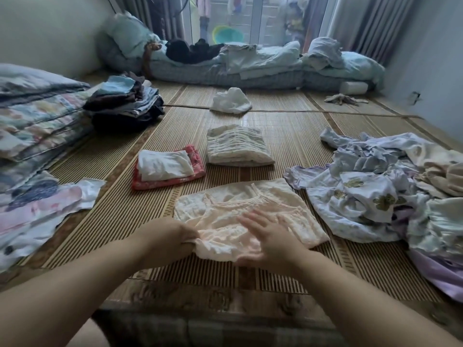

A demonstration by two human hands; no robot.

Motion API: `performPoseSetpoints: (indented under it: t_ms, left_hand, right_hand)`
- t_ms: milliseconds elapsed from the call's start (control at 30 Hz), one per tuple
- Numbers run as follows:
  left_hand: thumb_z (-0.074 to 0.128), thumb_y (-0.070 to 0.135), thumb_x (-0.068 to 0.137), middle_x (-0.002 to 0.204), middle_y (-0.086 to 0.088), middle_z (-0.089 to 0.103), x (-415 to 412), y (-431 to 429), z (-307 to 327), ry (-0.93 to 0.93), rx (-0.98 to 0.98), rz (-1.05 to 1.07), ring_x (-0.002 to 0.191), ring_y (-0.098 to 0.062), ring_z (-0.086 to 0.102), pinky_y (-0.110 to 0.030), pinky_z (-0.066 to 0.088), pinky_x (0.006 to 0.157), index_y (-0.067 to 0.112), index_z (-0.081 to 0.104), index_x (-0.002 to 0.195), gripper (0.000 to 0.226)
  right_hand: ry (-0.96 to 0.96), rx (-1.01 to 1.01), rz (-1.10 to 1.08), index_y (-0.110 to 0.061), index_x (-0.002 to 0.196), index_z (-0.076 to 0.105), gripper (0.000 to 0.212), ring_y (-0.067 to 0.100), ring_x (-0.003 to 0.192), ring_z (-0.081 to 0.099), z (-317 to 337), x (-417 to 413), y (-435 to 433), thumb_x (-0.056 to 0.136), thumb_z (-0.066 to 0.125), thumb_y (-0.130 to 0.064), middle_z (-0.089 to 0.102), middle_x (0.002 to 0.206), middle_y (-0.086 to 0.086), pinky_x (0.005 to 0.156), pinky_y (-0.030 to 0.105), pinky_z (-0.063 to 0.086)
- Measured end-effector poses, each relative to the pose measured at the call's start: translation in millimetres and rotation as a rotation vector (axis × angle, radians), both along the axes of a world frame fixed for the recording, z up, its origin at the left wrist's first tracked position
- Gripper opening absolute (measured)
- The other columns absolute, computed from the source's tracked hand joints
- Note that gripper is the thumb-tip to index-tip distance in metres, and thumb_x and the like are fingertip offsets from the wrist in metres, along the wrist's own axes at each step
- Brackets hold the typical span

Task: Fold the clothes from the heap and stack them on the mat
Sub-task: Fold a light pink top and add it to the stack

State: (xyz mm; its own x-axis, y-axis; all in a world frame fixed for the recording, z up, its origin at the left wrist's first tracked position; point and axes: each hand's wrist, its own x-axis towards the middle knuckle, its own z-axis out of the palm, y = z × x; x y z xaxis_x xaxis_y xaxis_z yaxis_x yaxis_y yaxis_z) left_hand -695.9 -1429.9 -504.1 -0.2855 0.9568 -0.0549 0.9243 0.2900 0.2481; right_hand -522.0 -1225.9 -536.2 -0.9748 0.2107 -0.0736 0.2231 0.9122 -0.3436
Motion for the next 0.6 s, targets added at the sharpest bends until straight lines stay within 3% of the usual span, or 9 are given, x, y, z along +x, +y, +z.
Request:
performPoseSetpoints:
  t_ms: [67, 133, 167, 233, 333, 400, 467, 533, 600]
  left_hand:
    - [0.058, 0.034, 0.087, 0.088, 0.015, 0.070, 9, 7, 12, -0.067, 0.060, 0.025, 0.077, -0.002, 0.063, -0.019, 0.048, 0.066, 0.031, 0.071, 0.099, 0.017]
    - [0.061, 0.032, 0.087, 0.078, 0.014, 0.068, 15, 16, 27, -0.151, 0.119, 0.050, 0.070, 0.000, 0.062, -0.021, 0.050, 0.061, 0.027, 0.072, 0.091, 0.013]
    - [0.063, 0.031, 0.088, 0.078, 0.013, 0.068, 16, 22, 34, -0.199, 0.143, 0.057, 0.070, 0.000, 0.064, -0.021, 0.052, 0.062, 0.025, 0.072, 0.091, 0.012]
    - [0.066, 0.030, 0.087, 0.081, 0.009, 0.070, 14, 32, 49, -0.292, 0.211, 0.081, 0.074, -0.004, 0.067, -0.019, 0.054, 0.066, 0.025, 0.071, 0.090, 0.008]
    - [0.067, 0.032, 0.085, 0.084, 0.006, 0.069, 4, 40, 70, -0.472, 0.388, 0.187, 0.080, -0.010, 0.068, -0.031, 0.059, 0.071, 0.031, 0.070, 0.092, 0.007]
    - [0.075, 0.032, 0.078, 0.090, 0.000, 0.070, -1, 41, 78, -0.747, 0.451, 0.176, 0.086, -0.017, 0.069, -0.041, 0.060, 0.076, 0.022, 0.069, 0.104, 0.029]
    - [0.084, 0.038, 0.065, 0.098, 0.001, 0.071, 5, 41, 75, -0.896, 0.402, 0.108, 0.093, -0.017, 0.070, -0.036, 0.059, 0.077, 0.025, 0.061, 0.117, 0.057]
    - [0.084, 0.043, 0.058, 0.107, 0.011, 0.067, 18, 46, 57, -0.777, 0.340, 0.112, 0.103, -0.010, 0.065, -0.024, 0.055, 0.078, 0.038, 0.050, 0.125, 0.075]
    - [0.081, 0.047, 0.061, 0.127, 0.013, 0.055, 32, 53, 35, -0.501, 0.300, 0.280, 0.119, -0.015, 0.054, -0.022, 0.047, 0.087, 0.037, 0.035, 0.136, 0.088]
  right_hand:
    - [0.117, 0.008, 0.052, -0.038, 0.145, 0.028, 0.080, 0.013, 0.137, 0.033, 5, -2, -34, 0.076, 0.046, -0.074, 0.040, 0.148, -0.009, 0.114, 0.046, 0.015]
    - [0.229, 0.000, 0.012, -0.026, 0.117, 0.057, 0.034, 0.020, 0.100, 0.060, 16, -6, -52, 0.089, 0.049, -0.045, 0.065, 0.112, 0.000, 0.088, 0.039, 0.047]
    - [0.251, -0.064, -0.042, -0.022, 0.092, 0.060, 0.019, 0.020, 0.079, 0.061, 24, -7, -53, 0.094, 0.047, -0.036, 0.066, 0.088, 0.001, 0.070, 0.033, 0.048]
    - [0.248, -0.260, -0.224, -0.018, 0.066, 0.053, 0.033, 0.014, 0.057, 0.051, 42, -10, -47, 0.097, 0.047, -0.029, 0.055, 0.062, -0.003, 0.052, 0.027, 0.039]
    - [0.298, -0.601, -0.389, -0.004, 0.076, 0.065, 0.030, 0.019, 0.061, 0.050, 73, -13, -29, 0.097, 0.051, -0.020, 0.055, 0.065, 0.004, 0.057, 0.030, 0.039]
    - [0.356, -0.724, -0.433, 0.009, 0.088, 0.063, 0.031, 0.025, 0.068, 0.048, 92, -15, -19, 0.097, 0.050, -0.018, 0.052, 0.073, 0.013, 0.064, 0.037, 0.037]
    - [0.383, -0.731, -0.463, 0.011, 0.092, 0.062, 0.033, 0.027, 0.070, 0.049, 105, -16, -13, 0.097, 0.050, -0.019, 0.052, 0.075, 0.014, 0.065, 0.039, 0.038]
    - [0.384, -0.706, -0.471, 0.006, 0.091, 0.066, 0.031, 0.026, 0.068, 0.053, 113, -17, -9, 0.096, 0.050, -0.020, 0.057, 0.074, 0.013, 0.065, 0.038, 0.042]
    - [0.372, -0.685, -0.484, 0.004, 0.093, 0.067, 0.031, 0.026, 0.069, 0.055, 114, -19, -7, 0.096, 0.050, -0.022, 0.058, 0.075, 0.012, 0.066, 0.038, 0.044]
